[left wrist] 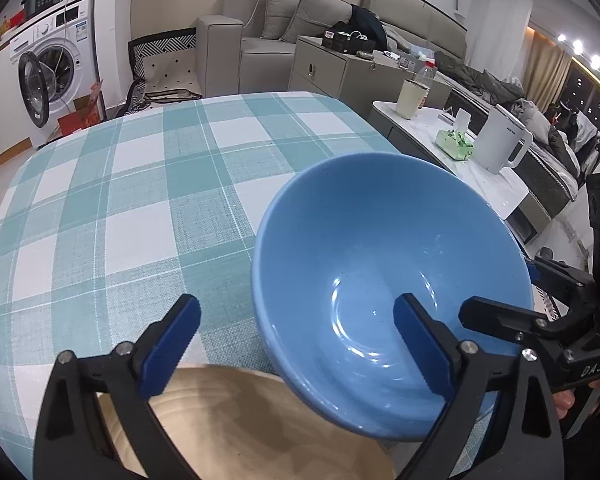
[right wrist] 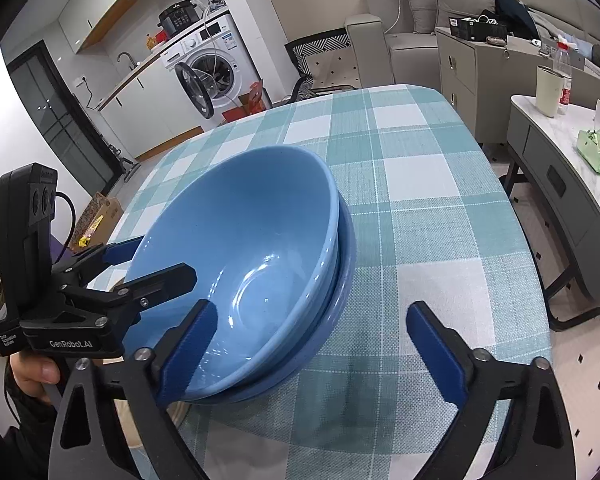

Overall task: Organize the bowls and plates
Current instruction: 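Close both grippers on the rims of the nested blue bowls, then lift the nested blue bowls and carry them over the cream plates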

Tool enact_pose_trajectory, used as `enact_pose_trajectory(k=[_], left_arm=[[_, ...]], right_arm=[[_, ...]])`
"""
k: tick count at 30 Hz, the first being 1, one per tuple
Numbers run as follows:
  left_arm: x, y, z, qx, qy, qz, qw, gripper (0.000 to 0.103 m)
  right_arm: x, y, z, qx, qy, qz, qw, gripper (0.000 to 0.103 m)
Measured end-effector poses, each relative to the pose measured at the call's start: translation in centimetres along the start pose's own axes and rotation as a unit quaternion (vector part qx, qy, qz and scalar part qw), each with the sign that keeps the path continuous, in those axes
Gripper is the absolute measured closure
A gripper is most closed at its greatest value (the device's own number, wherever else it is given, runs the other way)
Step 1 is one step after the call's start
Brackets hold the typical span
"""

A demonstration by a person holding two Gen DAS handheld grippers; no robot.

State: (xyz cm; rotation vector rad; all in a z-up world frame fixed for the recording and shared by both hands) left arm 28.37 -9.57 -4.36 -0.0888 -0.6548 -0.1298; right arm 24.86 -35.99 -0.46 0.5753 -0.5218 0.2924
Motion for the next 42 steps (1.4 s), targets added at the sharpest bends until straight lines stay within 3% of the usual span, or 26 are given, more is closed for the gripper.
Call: enact_pose_trajectory(k=[7,9,15,42], left_arm=[[-0.3,-0.7,-0.1,-0.007,0.005,-0.006,0.9999,0.031],[-0.5,-0.9,-0.2,-0.014,0.01,-0.006,0.9998,0.044],[-0.6,-1.2,0.0,-0.009,0.012,-0.009,0.9998,0.053],[-0.6,-1.5,0.8,0.006,0.009,-0.008,0.9999,0.055]], right_arm=[[-0.1,0.6,0.1,0.017,0.0,0.005,1.0,0.032],[-0.1,0.9,0.1,0.019,0.0,0.009,1.0,0.035],[-0.2,1.5,0.2,0.019,-0.002,0.014,1.0,0.043],[-0.3,1.8,0.8,-0.011,-0.012,0.019,1.0,0.047]])
Point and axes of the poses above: each gripper's, at about its wrist camera, not at the fingertips, and z roughly against the way its jaws point, y to its left, x to its top, the point moved 5 cm from there along -z, roughly the way its jaws point, and after that the axes turned 11 degrees about x, right-handed, at the moved point
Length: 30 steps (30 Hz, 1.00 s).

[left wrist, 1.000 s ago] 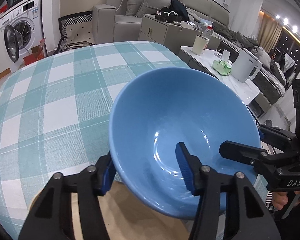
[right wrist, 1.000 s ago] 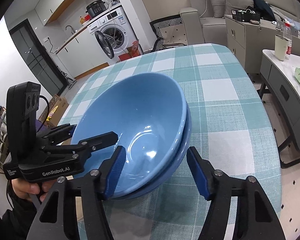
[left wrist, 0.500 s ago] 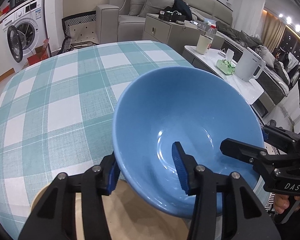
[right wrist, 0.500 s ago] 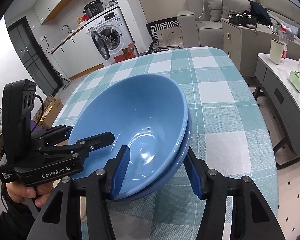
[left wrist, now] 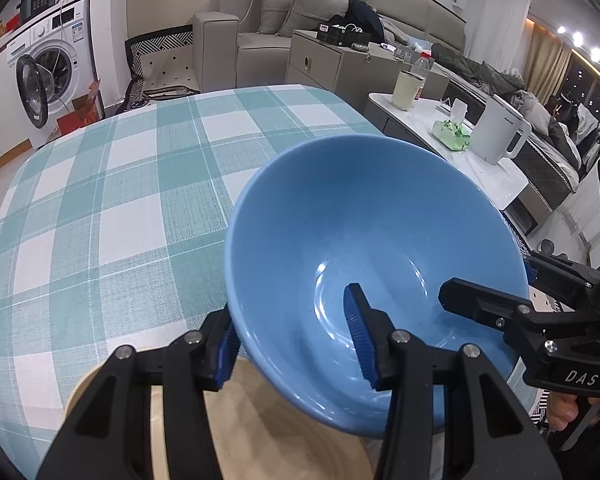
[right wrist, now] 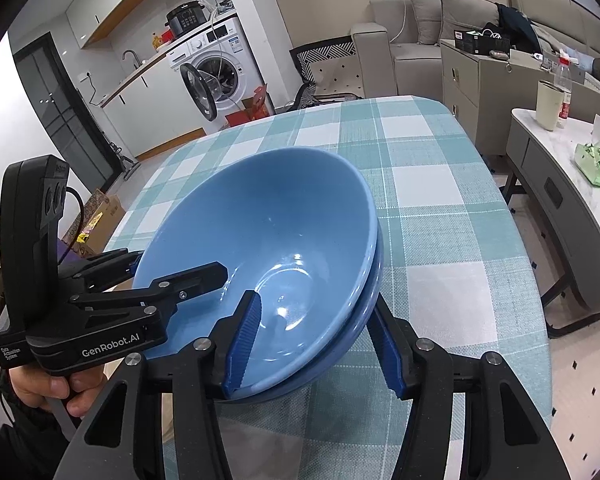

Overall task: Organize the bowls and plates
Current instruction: 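Lift the nested blue bowls and carry them over the cream plates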

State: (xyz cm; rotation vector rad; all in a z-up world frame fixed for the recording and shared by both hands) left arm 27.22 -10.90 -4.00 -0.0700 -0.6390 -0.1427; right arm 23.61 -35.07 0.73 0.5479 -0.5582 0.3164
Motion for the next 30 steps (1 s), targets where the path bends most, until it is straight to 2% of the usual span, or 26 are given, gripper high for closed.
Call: enact_pose_trajectory(k=[15,30], left_arm=[[0.9,-0.4,3.9,0.005,-0.034,-0.008,0.9994,0.055],[0.2,0.3,7.3,0.027,-0.051,0.0,0.9983,0.055]], right_arm=[[0.6,1.9,3.7,-0.005,-0.031,0.017,0.999,0.047],[0.7,4.6,5.5,0.002,-0.042,0.036,0.998,0.047]])
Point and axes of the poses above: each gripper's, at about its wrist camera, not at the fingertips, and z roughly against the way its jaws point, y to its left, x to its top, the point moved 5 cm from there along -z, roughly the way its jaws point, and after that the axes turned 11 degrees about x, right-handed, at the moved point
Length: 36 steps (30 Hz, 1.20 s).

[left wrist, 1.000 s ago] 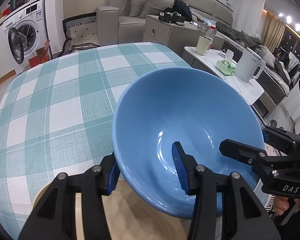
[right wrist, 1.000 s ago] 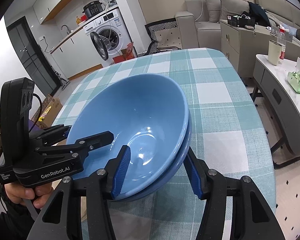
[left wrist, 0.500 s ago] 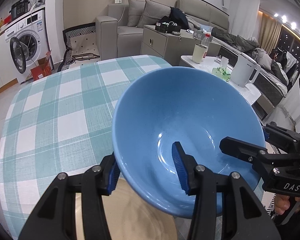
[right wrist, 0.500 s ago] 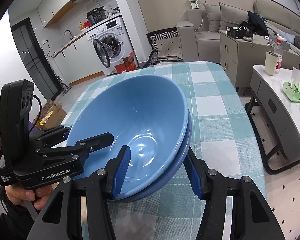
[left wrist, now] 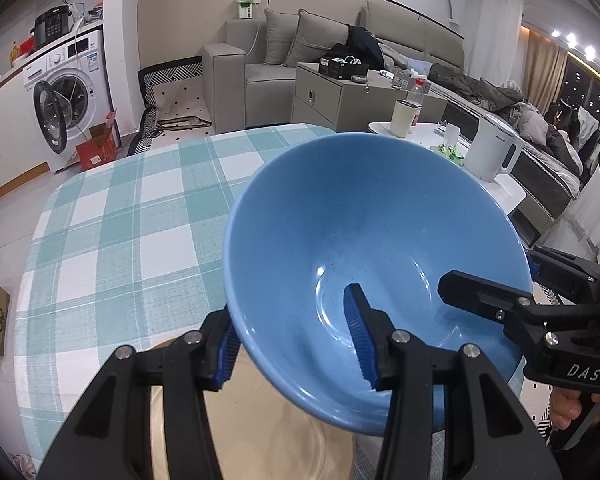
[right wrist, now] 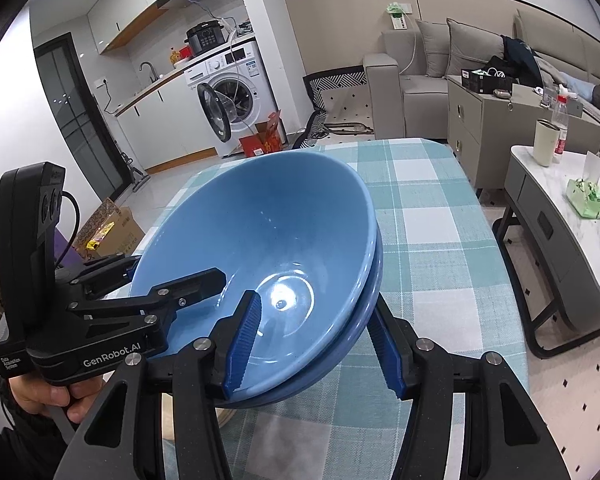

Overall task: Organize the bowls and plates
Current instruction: 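Lift the nested blue bowls and carry them over the cream plates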

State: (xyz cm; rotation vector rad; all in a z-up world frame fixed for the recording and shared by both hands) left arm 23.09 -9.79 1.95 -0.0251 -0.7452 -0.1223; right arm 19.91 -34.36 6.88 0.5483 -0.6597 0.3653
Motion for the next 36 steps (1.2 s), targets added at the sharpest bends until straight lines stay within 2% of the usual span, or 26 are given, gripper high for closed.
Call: enact_pose_trajectory(k=[12,36], left_arm=[[-1.3,2.8,2.1,0.023,-0.007,0.022,0.9995,0.055],[-5.8,9.2,3.5,0.075,0.006,0.071,0.9947,0.055]], right_arm=[[0.2,3.3,-0.7,0.019,0.003,0.023,1.0,0.047],[-1.2,9.5,-5.8,0.072,0.044,0.058,0.995,0.047]])
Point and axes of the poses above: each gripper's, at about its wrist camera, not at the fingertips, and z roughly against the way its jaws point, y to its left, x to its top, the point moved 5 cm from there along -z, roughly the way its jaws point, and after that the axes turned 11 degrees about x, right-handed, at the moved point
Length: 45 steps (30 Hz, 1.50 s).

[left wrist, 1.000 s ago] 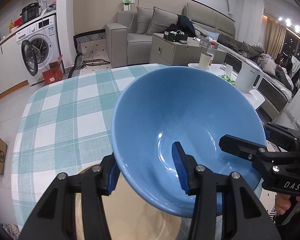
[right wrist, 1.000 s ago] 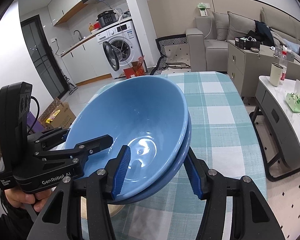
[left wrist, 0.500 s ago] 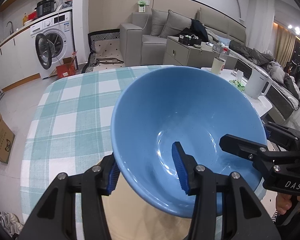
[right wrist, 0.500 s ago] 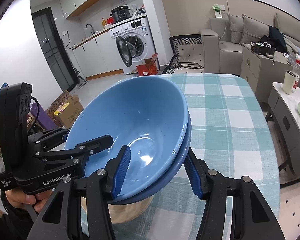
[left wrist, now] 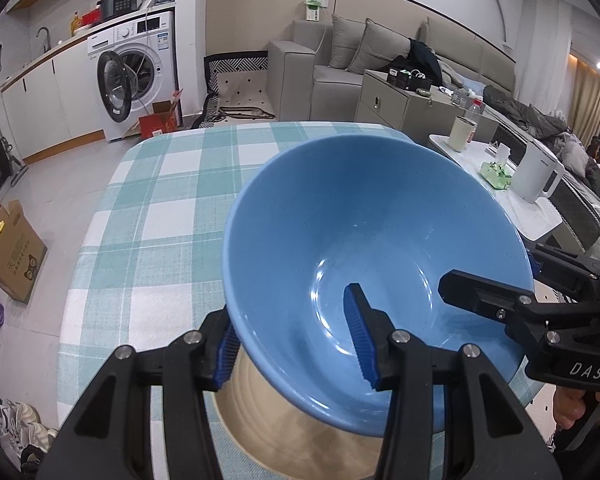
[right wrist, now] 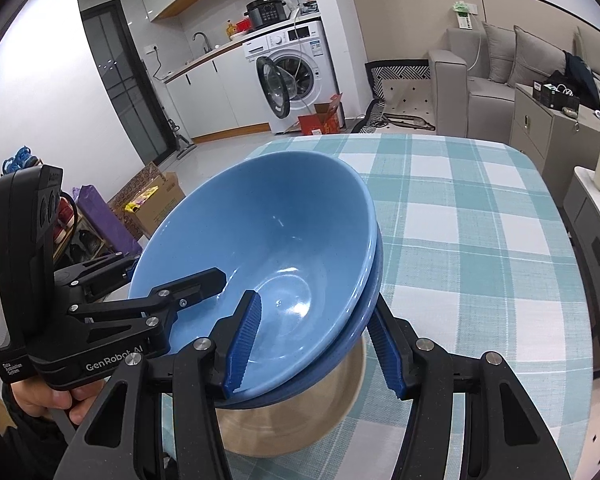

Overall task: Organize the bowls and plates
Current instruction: 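Lift the nested blue bowls and carry them over the cream plates, then lower the nested bowls onto the cream plates and open both grippers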

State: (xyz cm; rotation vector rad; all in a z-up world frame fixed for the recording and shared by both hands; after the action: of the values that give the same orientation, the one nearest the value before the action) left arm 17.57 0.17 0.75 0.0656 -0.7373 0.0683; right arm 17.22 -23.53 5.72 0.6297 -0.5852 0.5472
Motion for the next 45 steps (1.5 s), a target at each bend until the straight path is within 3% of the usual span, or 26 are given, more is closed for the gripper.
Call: enact_pose_trajectory(k=[26,40,43,45], left_arm=[[-2.7,2.2,-2.4,0.005,0.032,0.022,0.9992,0.055],[-2.6,2.1,-2.7,0.001,0.025,0.022,0.9994,0.055],[-2.6,2.1,-2.7,-0.003,0.024,0.024,0.9994,0.051],[-2.6,2.1,-2.5,0.001,0.019,0.019,0.9997,0.042]], right_arm=[[-1.2,0.4,-4.1,0.012,0.038,0.001,0.999,0.047],[-1.4,0.7,-3.9,0.005,0.035,0.009,0.999,0.047],[-1.4,0.6,-3.9,0.005,0.035,0.008,0.999,0.047],[-1.3,0.5,-3.7,0.009,0.031,0.009,0.999,0.046]])
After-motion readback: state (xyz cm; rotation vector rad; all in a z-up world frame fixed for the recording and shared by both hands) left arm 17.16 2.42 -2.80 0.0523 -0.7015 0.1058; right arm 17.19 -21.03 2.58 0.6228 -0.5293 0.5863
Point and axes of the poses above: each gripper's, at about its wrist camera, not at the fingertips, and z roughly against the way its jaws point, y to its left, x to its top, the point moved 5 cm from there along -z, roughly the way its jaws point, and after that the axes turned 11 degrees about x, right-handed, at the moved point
